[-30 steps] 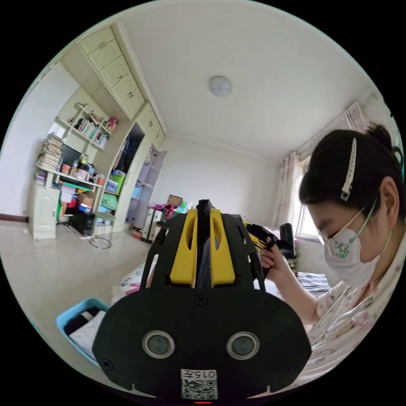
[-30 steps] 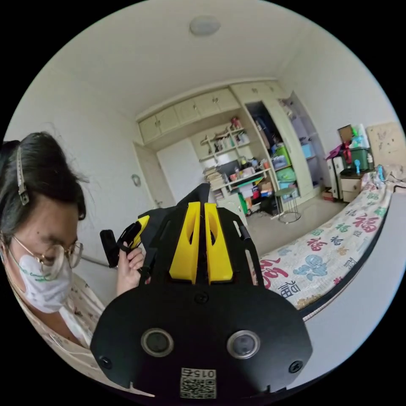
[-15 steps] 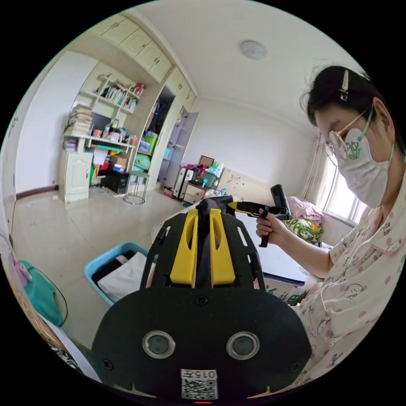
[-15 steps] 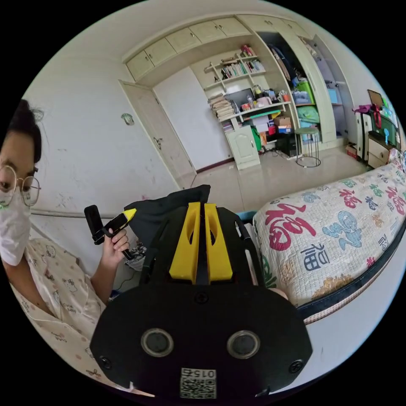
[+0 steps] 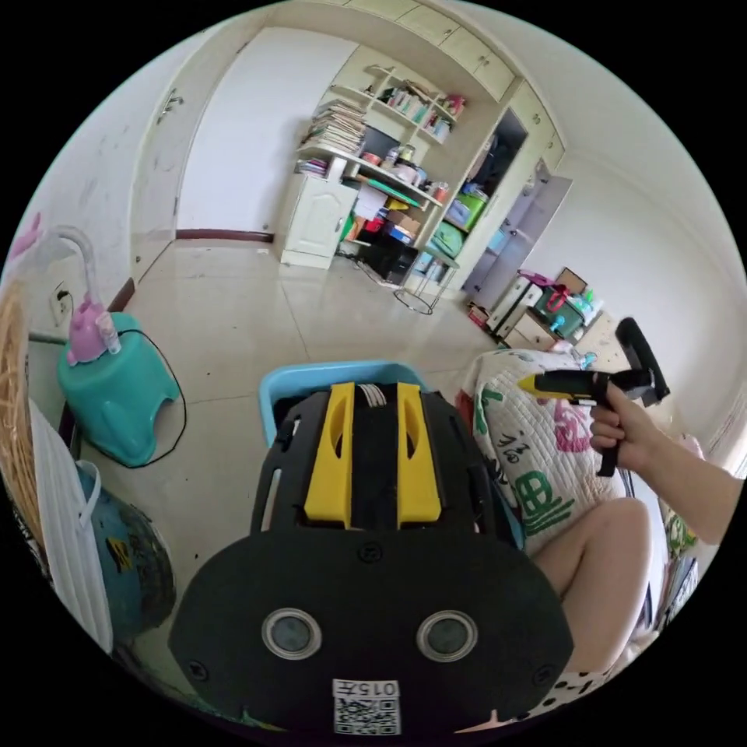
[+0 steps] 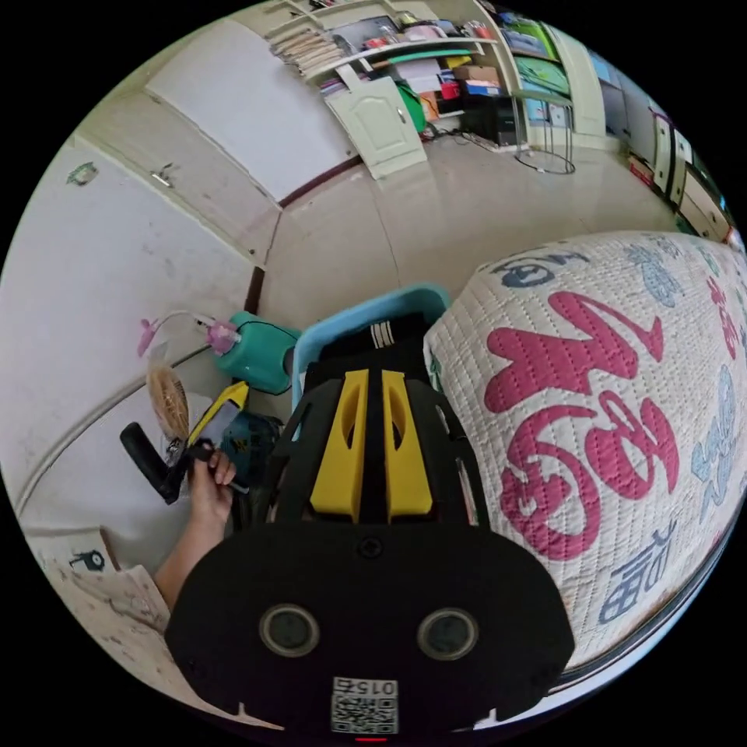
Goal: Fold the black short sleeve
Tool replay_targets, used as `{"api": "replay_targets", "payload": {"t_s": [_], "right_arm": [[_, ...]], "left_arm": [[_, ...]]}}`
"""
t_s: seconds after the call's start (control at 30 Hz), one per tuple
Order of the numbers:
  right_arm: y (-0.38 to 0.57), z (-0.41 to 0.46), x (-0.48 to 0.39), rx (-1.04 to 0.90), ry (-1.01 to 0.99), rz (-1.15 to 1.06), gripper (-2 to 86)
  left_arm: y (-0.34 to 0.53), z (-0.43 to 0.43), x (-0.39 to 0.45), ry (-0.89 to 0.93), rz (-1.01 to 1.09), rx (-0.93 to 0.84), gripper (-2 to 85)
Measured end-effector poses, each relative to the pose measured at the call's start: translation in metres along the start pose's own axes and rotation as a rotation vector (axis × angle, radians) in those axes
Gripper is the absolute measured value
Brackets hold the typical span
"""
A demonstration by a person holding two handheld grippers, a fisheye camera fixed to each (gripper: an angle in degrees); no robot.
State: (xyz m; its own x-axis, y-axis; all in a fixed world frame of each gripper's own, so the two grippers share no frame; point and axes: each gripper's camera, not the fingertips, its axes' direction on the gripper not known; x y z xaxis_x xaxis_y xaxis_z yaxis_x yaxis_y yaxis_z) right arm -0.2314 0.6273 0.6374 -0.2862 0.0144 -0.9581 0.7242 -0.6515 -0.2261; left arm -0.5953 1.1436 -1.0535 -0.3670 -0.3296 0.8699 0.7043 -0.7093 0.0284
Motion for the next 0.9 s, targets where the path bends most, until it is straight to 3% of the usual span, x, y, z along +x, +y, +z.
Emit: {"api": "replay_targets", "payload": {"t_s": [0.07,0.27,0.4,0.53,0.7,0.9], "right_arm": [[0.014,-0.038,0.008,0.043,-0.021,-0.03,2.2],[0.098,-0.179,0.036,0.234,-0.15,-0.02,0.6],[0.177,-0.264,0.037,0.343,-0.08,-0.022,0.5],[0.278,-0.35,0.037,0.462,0.241,0.131,0.9],[0.394,-0.435,0.043,0.583,0.521,0.43,3.1],[0.501,-0.545,0.036,0.641,0.94,0.727,7.5]], "left_arm": [[0.028,0.038,0.044,0.038,0.137,-0.139,8.8],[0.124,0.137,0.147,0.11,0.291,-0.412,9.3],[0.181,0.172,0.176,0.019,0.316,-0.415,9.3],[0.2,0.183,0.215,-0.023,0.377,-0.407,8.9],[0.182,0.197,0.238,0.044,0.211,-0.59,8.4],[0.159,0.14,0.355,0.092,0.268,-0.366,8.2]]}}
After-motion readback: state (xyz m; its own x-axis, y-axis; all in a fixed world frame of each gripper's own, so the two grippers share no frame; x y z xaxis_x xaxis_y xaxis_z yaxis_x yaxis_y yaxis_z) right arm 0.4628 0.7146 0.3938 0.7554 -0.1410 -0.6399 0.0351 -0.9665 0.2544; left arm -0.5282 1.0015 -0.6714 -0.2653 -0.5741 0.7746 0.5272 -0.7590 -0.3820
